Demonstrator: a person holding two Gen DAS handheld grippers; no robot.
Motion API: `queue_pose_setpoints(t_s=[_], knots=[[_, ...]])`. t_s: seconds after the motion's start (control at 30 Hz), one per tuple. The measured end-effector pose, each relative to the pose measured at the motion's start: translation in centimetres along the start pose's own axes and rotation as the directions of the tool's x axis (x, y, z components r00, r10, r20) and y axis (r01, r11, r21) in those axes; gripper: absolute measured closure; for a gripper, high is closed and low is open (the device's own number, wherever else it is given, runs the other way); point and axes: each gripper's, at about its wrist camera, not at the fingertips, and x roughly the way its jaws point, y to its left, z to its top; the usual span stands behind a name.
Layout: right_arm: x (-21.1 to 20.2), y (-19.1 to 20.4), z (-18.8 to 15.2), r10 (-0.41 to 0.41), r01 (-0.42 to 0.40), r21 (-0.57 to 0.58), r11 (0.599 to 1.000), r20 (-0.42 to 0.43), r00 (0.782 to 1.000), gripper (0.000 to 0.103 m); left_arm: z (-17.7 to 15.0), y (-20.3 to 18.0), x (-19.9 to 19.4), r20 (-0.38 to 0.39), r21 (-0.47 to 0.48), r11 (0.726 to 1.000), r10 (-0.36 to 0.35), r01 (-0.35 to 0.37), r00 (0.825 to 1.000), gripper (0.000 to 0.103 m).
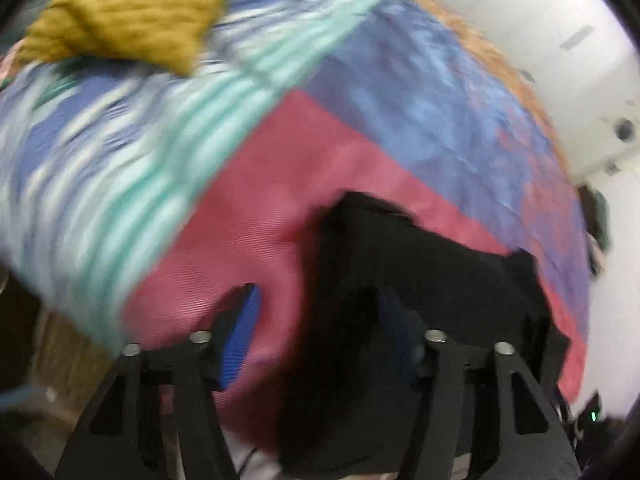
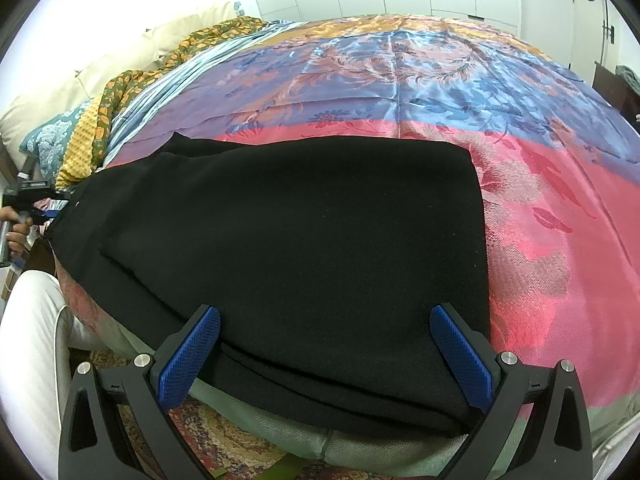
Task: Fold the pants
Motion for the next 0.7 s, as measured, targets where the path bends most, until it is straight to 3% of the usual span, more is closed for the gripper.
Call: queue_pose_setpoints(t_s=[0.07,0.13,0.2,0.27,0.33,0.37,0.47,0.63,0.7], knots=[[0.0,0.1,0.0,-0.003,0.003,-0.001,1.0,-0.002,1.0,0.0,0.0,-1.5,0.3,-0.017,0.053,0.993,-0.1,0.101,0.995,0.05],[0.1,0.1,0.0,-0.006,0.006,-0.001,1.0,0.0,1.0,0.0,0.1,-2.3,0.8,-0.026,0.103,0.993,-0.057,0.059,0.998,0.045],[0.1,0.2,-0.1,-0.01,0.01,-0.003,1.0,0.001,1.0,0.0,0.5,-1.7,1.7,-0.031,0.092,0.996,-0.012,0.015,0.999,0.021],[0.1,0.2,-0.1,-0.011,0.011,-0.003,1.0,0.004,1.0,0.0,0.7,-0.8,2.4,-0.041,0.04,0.999,-0.016,0.018,0.999,0.019],[0.1,0.2,-0.2,-0.01,0.01,-0.003,1.0,0.006,1.0,0.0,0.2,-0.6,2.8,-0.063,0.003,0.997,-0.071,0.071,0.996,0.037],[0.1,0.2,-0.2,-0.01,0.01,-0.003,1.0,0.007,1.0,0.0,0.0,-0.9,2.9,-0.082,-0.02,0.989,-0.15,0.149,0.985,0.057],[0.1,0.1,-0.2,-0.008,0.008,0.001,1.0,0.007,1.0,0.0,-0.5,-1.8,2.3,-0.071,-0.013,0.988,-0.155,0.154,0.985,0.075],[0.1,0.2,-0.1,-0.008,0.008,0.008,1.0,0.01,1.0,0.0,-0.9,-4.2,-0.7,-0.03,-0.125,0.984,-0.134,0.129,0.991,0.084],[0.1,0.1,-0.1,-0.007,0.007,0.009,1.0,0.01,1.0,0.0,-0.8,-6.1,-3.2,0.011,-0.177,0.949,-0.264,0.261,0.965,0.085]])
